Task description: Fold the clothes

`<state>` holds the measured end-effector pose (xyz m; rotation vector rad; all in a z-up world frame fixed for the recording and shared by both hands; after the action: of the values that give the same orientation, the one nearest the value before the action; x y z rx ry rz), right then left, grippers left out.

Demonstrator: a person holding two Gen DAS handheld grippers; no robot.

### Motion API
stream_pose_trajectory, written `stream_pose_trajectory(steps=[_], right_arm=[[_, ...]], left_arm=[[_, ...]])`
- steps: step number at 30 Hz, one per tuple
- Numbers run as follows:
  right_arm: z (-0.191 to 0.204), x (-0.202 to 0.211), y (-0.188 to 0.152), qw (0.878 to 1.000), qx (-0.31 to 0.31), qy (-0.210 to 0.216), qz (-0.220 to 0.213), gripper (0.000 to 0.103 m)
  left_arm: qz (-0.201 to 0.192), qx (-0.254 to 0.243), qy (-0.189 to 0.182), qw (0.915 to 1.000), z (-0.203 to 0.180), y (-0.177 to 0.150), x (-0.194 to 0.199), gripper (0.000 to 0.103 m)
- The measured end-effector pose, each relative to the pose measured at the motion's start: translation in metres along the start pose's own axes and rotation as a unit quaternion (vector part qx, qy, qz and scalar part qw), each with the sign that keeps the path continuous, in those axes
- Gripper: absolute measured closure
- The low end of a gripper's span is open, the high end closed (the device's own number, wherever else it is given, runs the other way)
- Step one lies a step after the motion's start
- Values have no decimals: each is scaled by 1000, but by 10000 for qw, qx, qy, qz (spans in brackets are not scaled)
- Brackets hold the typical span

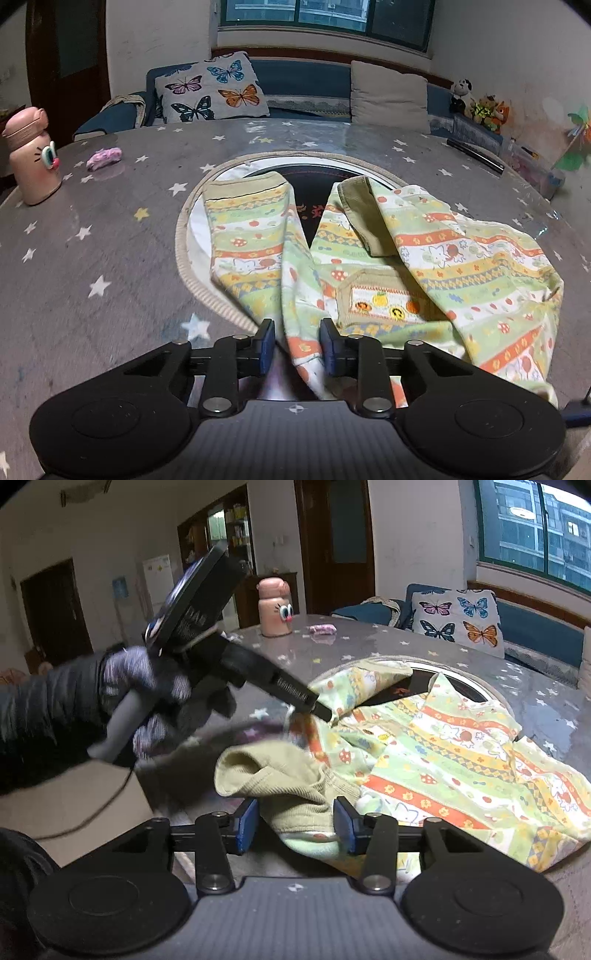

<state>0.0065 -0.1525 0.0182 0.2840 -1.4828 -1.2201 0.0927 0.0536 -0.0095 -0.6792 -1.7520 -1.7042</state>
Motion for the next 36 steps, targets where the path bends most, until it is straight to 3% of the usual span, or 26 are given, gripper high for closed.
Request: stream_pose_trajectory(steps=[5, 12, 15, 19, 23, 28, 31, 32, 35, 36], right_arm=[[-21, -1, 17, 9996, -154, -218, -117, 53], [-61, -13, 46, 9961, -369, -761, -252, 51], [-82, -26, 59, 9935, -476, -996, -263, 47], [-113, -53, 77, 9898, -617, -1268, -213, 46], [-138, -80, 88, 9875, -726, -1390, -127, 41], [-159, -112, 89, 9854, -816, -1489, 113, 42], [-168, -123, 84, 9835, -986, -1499, 220, 51], [-172, -125, 82, 9827, -1051, -1506, 242, 65], [-178, -120, 76, 9795, -1246, -1567, 213, 89], [-179, -116, 75, 9788, -1270, -1597, 174, 92]], left_arm=[[-1, -37, -22, 10000, 0, -13, 7, 84], [19, -60, -141, 9999, 3, -19, 11, 85], [-7, -32, -168, 9999, 5, -13, 12, 81], [-116, -21, -88, 9999, 7, -4, 13, 56], [-210, 10, 23, 9998, 9, 11, 8, 48], [-229, -1, 207, 9995, 9, 35, -11, 47], [-202, -113, 262, 9994, 5, 48, -26, 46], [-180, -181, 280, 9993, 2, 52, -31, 46], [-56, -341, 353, 9988, -4, 56, -49, 46], [-19, -393, 357, 9986, -6, 57, -55, 46]])
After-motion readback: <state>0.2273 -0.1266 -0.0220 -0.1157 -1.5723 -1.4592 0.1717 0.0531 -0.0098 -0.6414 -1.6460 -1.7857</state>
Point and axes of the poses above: each gripper's, at about its wrist camera, not at the fingertips, and x roughly against the way its jaws point, z to its left, y to its top, the point moved 3 cm from there along -x, roughly the way its jaws point, and after that the axes turned 6 degrees about y, right-handed, at the moved point
